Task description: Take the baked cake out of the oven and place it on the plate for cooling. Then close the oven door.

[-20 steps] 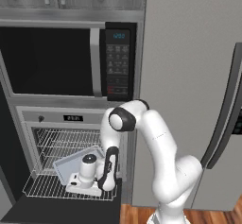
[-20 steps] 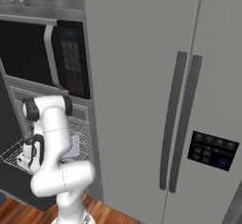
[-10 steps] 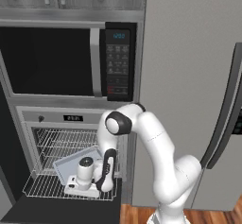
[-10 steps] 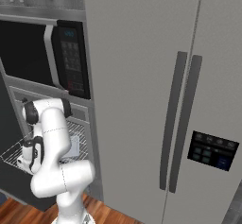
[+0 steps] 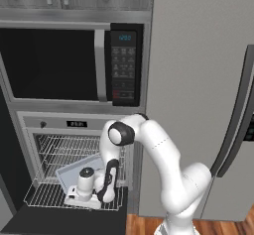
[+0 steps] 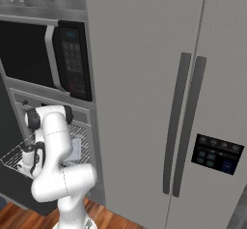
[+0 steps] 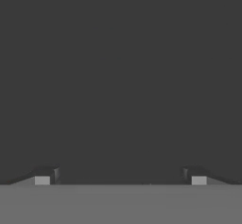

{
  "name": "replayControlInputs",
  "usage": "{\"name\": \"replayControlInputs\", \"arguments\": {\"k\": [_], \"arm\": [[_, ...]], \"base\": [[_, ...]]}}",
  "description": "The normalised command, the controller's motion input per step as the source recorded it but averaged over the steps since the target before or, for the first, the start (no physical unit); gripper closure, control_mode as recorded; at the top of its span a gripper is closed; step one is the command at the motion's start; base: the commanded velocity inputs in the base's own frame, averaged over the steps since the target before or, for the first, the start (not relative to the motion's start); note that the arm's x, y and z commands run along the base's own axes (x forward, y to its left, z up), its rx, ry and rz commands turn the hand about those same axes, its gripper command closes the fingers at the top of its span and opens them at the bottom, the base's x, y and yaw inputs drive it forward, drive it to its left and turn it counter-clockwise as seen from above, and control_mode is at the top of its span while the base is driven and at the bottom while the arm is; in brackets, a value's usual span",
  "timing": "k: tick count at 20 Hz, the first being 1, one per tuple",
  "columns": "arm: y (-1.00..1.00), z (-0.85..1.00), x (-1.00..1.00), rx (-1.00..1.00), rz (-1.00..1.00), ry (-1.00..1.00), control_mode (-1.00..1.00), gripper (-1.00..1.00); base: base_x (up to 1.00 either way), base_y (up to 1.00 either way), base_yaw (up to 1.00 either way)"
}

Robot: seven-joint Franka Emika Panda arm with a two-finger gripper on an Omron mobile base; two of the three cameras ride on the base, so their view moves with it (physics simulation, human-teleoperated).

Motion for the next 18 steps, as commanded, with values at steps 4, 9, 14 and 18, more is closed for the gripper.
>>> {"name": "replayControlInputs", "arguments": {"k": [4,9,14,18], "arm": [[0.26,-0.29,0.25,-0.03,0.0,0.0,-1.0,-1.0],[0.18,-0.29,0.3,-0.03,0.0,0.0,-1.0,-1.0],[0.09,-0.31,0.3,-0.01,0.0,0.0,-1.0,-1.0],[0.18,-0.3,0.24,0.0,0.0,0.0,-1.0,-1.0]], "base": [[0.0,0.0,0.0],[0.0,0.0,0.0],[0.0,0.0,0.0],[0.0,0.0,0.0]]}}
